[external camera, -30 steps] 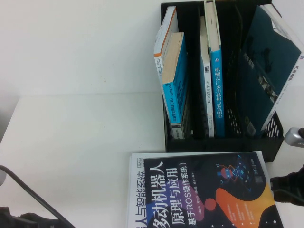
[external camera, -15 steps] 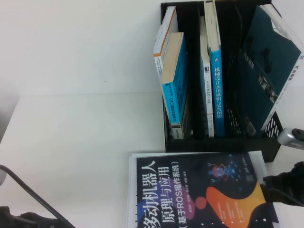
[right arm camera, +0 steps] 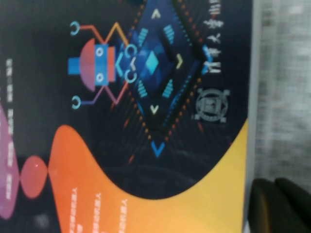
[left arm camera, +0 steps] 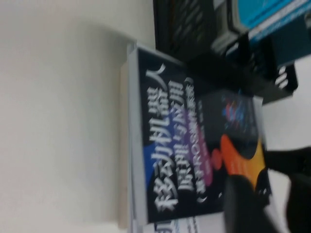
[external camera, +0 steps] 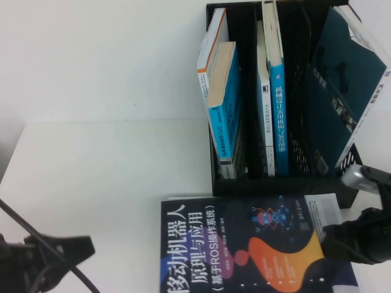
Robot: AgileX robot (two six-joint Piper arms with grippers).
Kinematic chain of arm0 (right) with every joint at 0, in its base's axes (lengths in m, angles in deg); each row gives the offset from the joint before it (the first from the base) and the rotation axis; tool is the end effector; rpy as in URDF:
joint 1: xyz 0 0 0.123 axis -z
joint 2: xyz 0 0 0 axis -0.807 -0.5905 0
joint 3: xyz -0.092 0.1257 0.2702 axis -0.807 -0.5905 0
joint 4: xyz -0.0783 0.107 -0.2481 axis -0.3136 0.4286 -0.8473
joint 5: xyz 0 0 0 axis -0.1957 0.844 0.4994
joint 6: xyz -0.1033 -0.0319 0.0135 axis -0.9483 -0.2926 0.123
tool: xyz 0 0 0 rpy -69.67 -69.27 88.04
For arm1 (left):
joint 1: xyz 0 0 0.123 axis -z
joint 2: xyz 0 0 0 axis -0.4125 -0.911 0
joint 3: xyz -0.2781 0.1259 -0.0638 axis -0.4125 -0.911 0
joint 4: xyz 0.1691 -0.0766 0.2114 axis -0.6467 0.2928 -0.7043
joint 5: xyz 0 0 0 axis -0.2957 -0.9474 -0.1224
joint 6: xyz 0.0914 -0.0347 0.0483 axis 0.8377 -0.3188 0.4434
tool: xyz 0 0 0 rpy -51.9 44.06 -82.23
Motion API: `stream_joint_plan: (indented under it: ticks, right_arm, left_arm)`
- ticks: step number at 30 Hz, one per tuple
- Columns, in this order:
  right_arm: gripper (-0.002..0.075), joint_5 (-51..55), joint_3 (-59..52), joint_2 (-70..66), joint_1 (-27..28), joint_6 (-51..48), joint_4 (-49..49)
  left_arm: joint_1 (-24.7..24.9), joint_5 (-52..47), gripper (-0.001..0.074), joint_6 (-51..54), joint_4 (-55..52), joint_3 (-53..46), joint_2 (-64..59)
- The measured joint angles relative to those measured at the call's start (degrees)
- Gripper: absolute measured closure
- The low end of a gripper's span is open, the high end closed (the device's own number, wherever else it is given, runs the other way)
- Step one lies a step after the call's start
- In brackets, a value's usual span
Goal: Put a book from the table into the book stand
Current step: Push book with right arm
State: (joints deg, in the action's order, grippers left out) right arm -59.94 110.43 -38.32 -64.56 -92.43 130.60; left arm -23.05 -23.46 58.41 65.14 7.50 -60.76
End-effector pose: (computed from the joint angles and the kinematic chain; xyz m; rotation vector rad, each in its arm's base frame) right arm 0.2726 0.0944 0.1391 -0.0241 2.7066 0.6681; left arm 0.1480 -0.0635 0.2826 -0.3259 2.2284 -0.9935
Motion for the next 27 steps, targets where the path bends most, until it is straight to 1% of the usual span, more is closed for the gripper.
stream_joint_plan:
  ticks: [1,3,5,6,7,8,11,13,16,19,24,27]
  right_arm:
    - [0.0718,-0.4,0.0,-0.1,-0.9,-0.3,0.6]
    - [0.0718,-1.0,0.4,-0.4,-2.7,-0.5,1.0]
    - [0.0718,-1.4,0.9,-0.5,-4.6,-0.8,1.4]
    - [0.0718,-1.5,1.1,-0.6,-5.4,-1.0,1.5]
    - [0.0718,-1.6,1.4,-0.7,-6.3,-1.1,1.8]
    - [0.0718,-1.6,1.6,-0.9,-7.1,-1.2,2.0]
    - [0.0718,-1.6,2.4,-1.1,-8.6,-1.4,2.6]
    - [0.0718,-1.7,2.6,-1.1,-8.9,-1.6,2.8]
    - [0.0718,-2.0,2.6,-1.1,-8.9,-2.1,3.0]
    - [0.0718,-2.0,2.6,-1.1,-8.9,-2.3,3.0]
    - [0.0718,-2.4,2.6,-1.1,-8.9,-2.6,3.0]
    - [0.0718,-2.4,2.6,-1.1,-8.9,-2.6,3.0]
  left_arm:
    - [0.0,0.7,0.0575,0.3,0.7,0.0,-0.1]
    - [0.0,2.0,0.0411,0.5,2.0,0.0,-1.0]
    - [0.0,2.4,0.0272,0.7,2.5,0.1,-2.6]
    - [0.0,2.4,0.0218,0.7,2.8,0.2,-3.9]
    - [0.0,2.6,0.0186,0.9,2.9,0.2,-5.4]
    - [0.1,2.7,0.0170,1.4,3.2,0.5,-7.1]
    - [0.1,3.0,0.0167,4.8,4.2,1.8,-12.7]
    - [-0.2,2.4,0.0181,8.3,6.5,2.9,-16.7]
    - [-2.0,-0.9,0.0215,14.6,10.9,5.2,-23.6]
    - [-5.9,-7.0,0.0241,21.6,15.2,7.7,-30.1]
    - [-13.6,-21.8,0.0253,32.3,17.9,12.2,-40.6]
    - [-15.3,-23.8,0.0255,35.1,16.8,14.0,-46.2]
